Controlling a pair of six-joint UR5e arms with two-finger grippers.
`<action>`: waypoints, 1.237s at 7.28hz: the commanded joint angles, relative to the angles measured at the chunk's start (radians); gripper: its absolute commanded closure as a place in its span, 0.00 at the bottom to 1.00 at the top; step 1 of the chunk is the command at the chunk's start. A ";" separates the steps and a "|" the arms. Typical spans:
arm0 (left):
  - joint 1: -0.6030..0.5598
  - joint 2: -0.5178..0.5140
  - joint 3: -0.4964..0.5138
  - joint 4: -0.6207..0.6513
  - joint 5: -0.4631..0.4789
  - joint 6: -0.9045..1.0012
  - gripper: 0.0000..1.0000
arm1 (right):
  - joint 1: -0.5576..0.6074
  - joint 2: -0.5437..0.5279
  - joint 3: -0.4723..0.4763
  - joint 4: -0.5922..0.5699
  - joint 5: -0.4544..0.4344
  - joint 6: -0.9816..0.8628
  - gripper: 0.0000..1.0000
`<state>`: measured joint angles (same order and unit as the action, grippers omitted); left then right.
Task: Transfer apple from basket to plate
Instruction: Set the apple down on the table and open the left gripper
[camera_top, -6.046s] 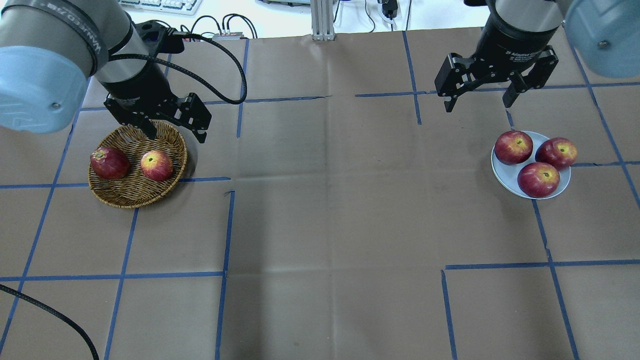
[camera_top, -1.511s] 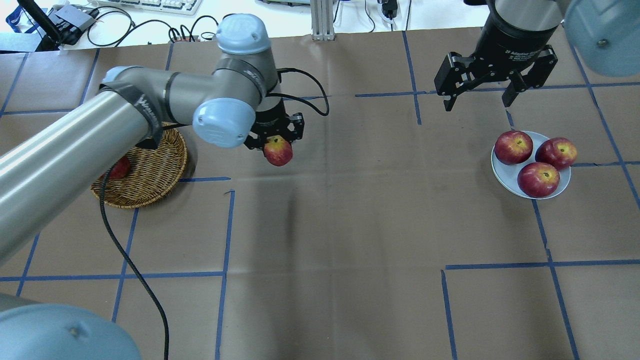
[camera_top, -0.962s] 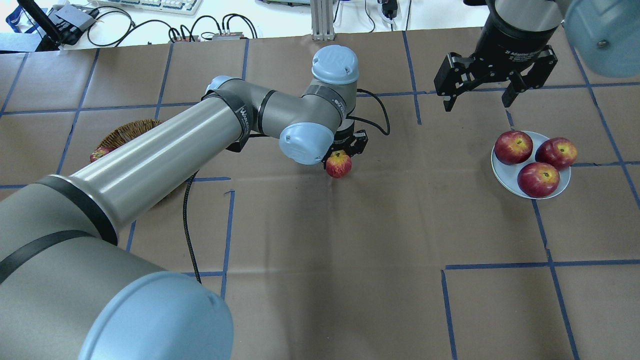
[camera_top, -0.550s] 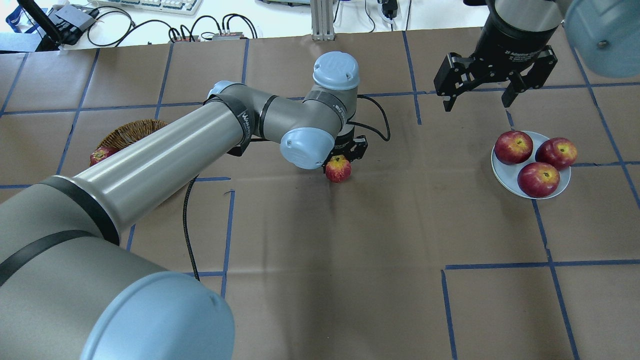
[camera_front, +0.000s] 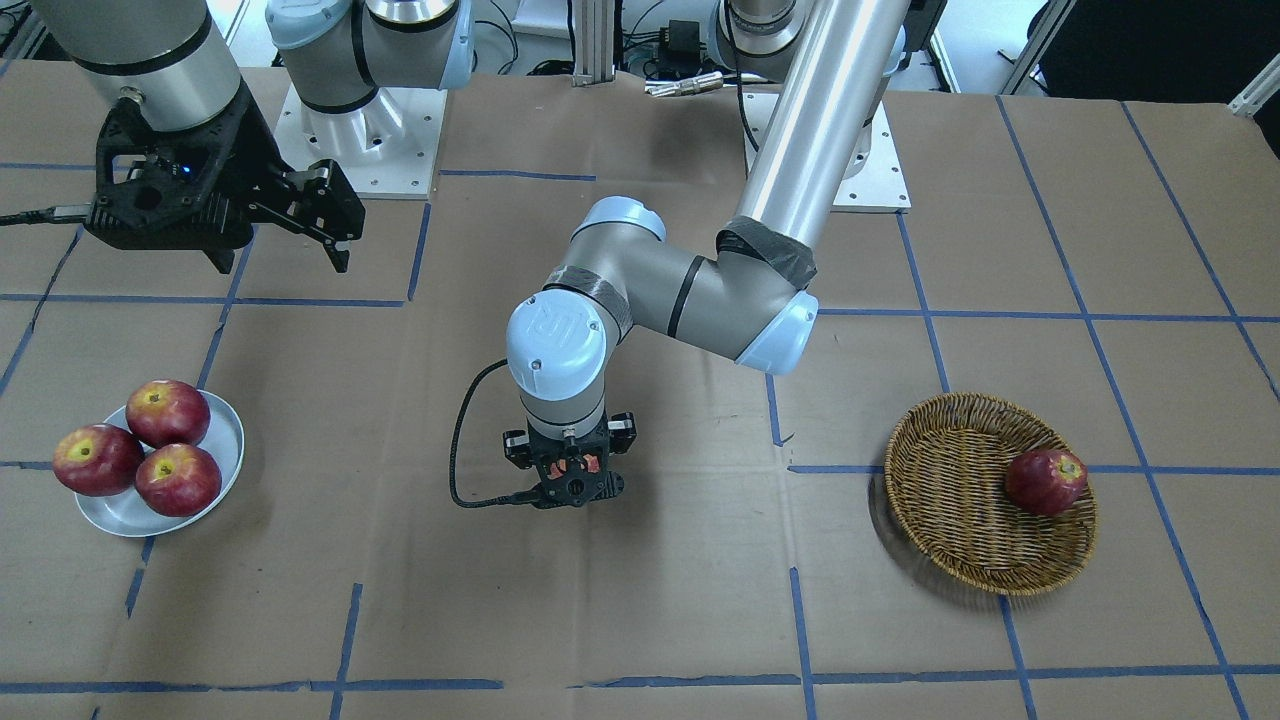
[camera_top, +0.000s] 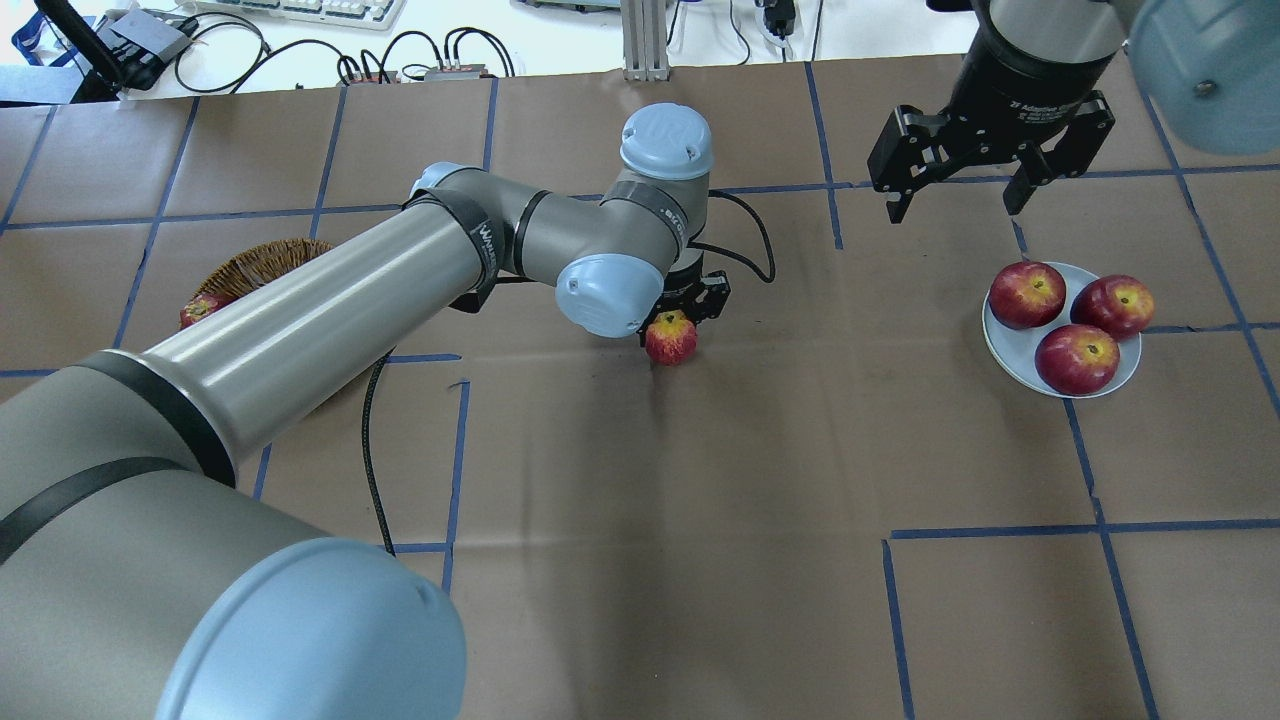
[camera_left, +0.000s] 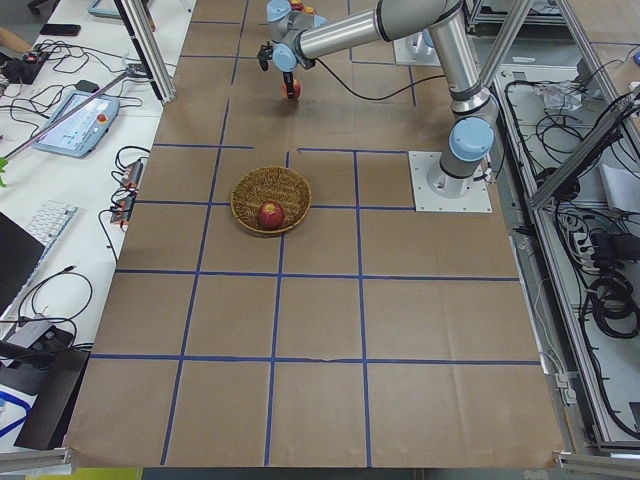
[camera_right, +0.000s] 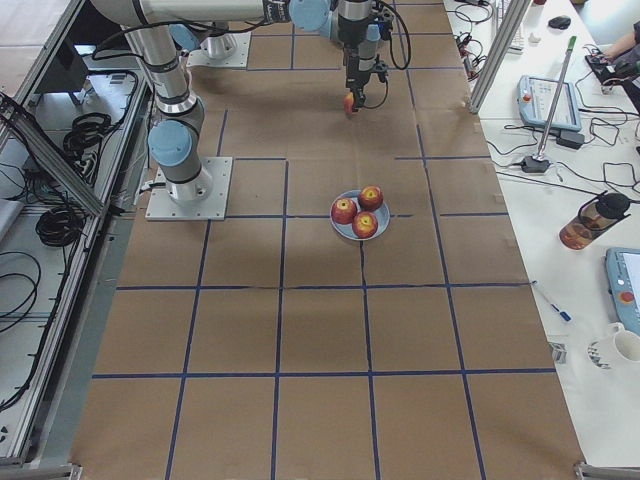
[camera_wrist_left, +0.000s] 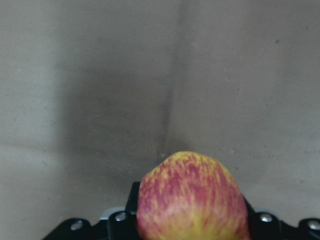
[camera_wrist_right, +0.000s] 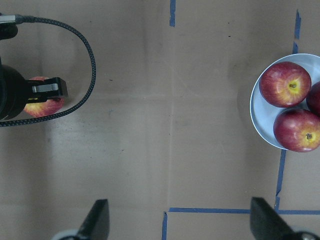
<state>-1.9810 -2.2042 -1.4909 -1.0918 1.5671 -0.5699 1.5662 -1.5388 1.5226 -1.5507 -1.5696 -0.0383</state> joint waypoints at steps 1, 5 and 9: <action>0.002 -0.005 0.000 0.000 -0.001 0.001 0.27 | 0.000 0.000 -0.005 -0.002 -0.010 0.000 0.00; 0.007 0.024 0.009 -0.017 0.002 0.001 0.01 | 0.000 0.006 -0.016 0.008 -0.006 0.008 0.00; 0.216 0.266 0.001 -0.199 0.051 0.333 0.01 | 0.005 0.017 -0.012 -0.032 0.002 0.015 0.00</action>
<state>-1.8352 -2.0132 -1.4881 -1.2401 1.6143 -0.3603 1.5694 -1.5265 1.5095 -1.5610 -1.5677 -0.0246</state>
